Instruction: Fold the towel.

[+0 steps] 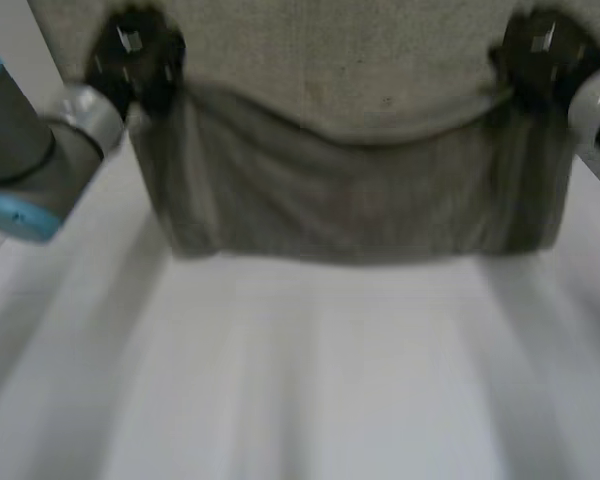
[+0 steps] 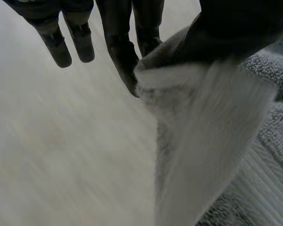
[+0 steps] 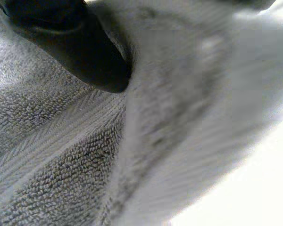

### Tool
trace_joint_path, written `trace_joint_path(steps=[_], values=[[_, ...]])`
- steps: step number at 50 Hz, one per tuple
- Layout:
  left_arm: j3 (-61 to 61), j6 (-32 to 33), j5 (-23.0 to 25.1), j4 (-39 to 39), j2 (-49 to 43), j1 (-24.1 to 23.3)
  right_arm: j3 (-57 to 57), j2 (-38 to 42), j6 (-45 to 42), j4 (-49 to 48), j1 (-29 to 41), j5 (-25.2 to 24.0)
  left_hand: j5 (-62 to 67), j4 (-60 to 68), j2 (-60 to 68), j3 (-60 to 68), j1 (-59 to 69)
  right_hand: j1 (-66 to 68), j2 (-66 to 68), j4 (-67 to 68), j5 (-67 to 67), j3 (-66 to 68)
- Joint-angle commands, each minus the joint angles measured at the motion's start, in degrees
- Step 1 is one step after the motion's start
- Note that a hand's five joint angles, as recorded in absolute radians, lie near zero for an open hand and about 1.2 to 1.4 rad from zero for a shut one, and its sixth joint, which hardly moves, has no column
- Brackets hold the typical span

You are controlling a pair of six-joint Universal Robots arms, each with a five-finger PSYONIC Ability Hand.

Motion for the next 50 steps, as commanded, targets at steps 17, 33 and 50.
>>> trace_joint_path(steps=[17, 33, 50], values=[[-24.12, 0.32, 4.8, 20.28, 12.04, 4.23, 24.05, -13.58, 10.77, -10.67, -2.74, -7.36, 4.25, -3.22, 3.13, -2.4, 5.65, 4.74, 4.32, -4.44, 2.72, -2.91], [-48.22, 6.9, 5.24, 19.93, 7.82, 5.99, 57.08, -14.8, -1.96, -14.27, -9.5, -18.17, 4.25, -3.22, 3.13, -2.4, 5.65, 4.74, 4.32, -4.44, 2.72, -2.91], [-52.9, 4.81, 12.43, 0.96, 32.15, 9.49, 58.86, -39.94, -3.11, 5.24, -20.5, -31.09, 4.25, -3.22, 3.13, -2.4, 5.65, 4.74, 4.32, -4.44, 2.72, -2.91]])
